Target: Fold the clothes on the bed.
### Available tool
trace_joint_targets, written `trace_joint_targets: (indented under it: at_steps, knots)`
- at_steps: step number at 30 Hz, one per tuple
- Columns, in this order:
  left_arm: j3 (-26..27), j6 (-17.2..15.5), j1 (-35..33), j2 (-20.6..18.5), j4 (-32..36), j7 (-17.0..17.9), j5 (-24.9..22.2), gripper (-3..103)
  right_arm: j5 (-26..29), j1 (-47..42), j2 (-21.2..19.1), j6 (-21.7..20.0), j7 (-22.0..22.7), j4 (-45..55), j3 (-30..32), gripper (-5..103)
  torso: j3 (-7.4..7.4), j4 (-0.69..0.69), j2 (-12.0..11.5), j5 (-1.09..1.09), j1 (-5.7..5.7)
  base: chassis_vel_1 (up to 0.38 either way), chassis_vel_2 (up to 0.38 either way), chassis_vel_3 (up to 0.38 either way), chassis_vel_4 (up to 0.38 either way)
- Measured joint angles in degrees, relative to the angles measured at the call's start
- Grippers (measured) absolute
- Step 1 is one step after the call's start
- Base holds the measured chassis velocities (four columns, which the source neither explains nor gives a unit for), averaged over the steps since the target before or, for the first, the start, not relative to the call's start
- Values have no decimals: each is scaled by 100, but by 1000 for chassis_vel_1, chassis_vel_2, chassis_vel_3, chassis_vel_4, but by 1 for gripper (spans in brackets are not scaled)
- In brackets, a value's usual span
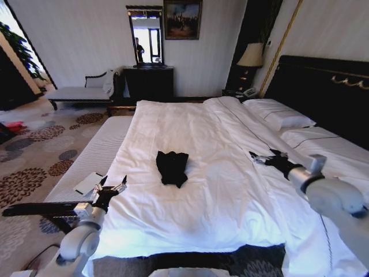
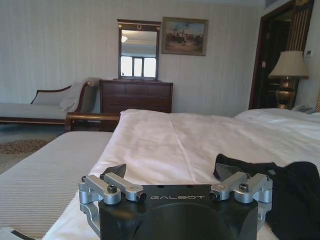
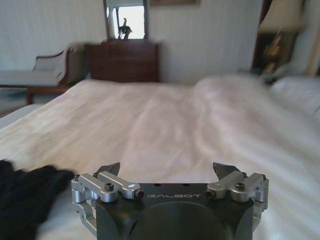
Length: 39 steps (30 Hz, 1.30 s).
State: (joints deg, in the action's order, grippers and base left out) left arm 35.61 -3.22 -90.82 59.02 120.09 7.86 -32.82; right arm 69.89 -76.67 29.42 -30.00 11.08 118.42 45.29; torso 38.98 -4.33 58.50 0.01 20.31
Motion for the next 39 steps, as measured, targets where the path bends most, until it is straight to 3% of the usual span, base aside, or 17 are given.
trace_joint_targets:
  at_steps: [4, 6, 8, 9, 13, 18, 25, 39]
  knots:
    - [-71, -33, 8, 2, 2, 50, 47, 100, 909, 1544, 72, -379, 136, -554, -1402, 100, 0, 1, 0, -1, 0, 0, 0, 0, 0]
    - [-71, -35, 5, 3, 7, 59, 51, 100, 1055, 1833, 146, -451, 192, -676, -1658, 100, 0, 1, 0, -1, 0, 0, 0, 0, 0]
    - [-50, -48, -11, 4, 17, 82, 58, 100, 1395, 2710, 437, -647, 343, -1036, -2438, 100, 0, 1, 0, 1, 0, 0, 0, 0, 0]
    - [-50, -48, -11, 4, 17, 82, 58, 100, 1395, 2710, 437, -647, 343, -1036, -2438, 100, 0, 1, 0, 1, 0, 0, 0, 0, 0]
    - [-2, -60, -42, 21, 23, 101, 60, 100, 1669, 3910, 959, -796, 431, -1562, -3488, 100, 0, 3, 0, -2, 0, 0, 0, 0, 0]
    - [12, -62, -53, 48, 7, 102, 70, 100, 1575, 4754, 1464, -883, 380, -2239, -4399, 100, 1, 3, 0, -2, 0, 0, 0, 0, 0]
    - [61, -52, -49, 100, -72, 91, 70, 100, 1165, 5709, 1826, -864, 15, -3110, -5566, 100, 0, -2, 0, -2, -1, 0, 0, 0, 0]
    - [197, -5, -78, 155, -159, 23, 19, 100, 632, 6881, 2543, -823, -415, -4269, -6965, 100, 0, 1, 0, -2, -1, 0, 0, 0, 0]
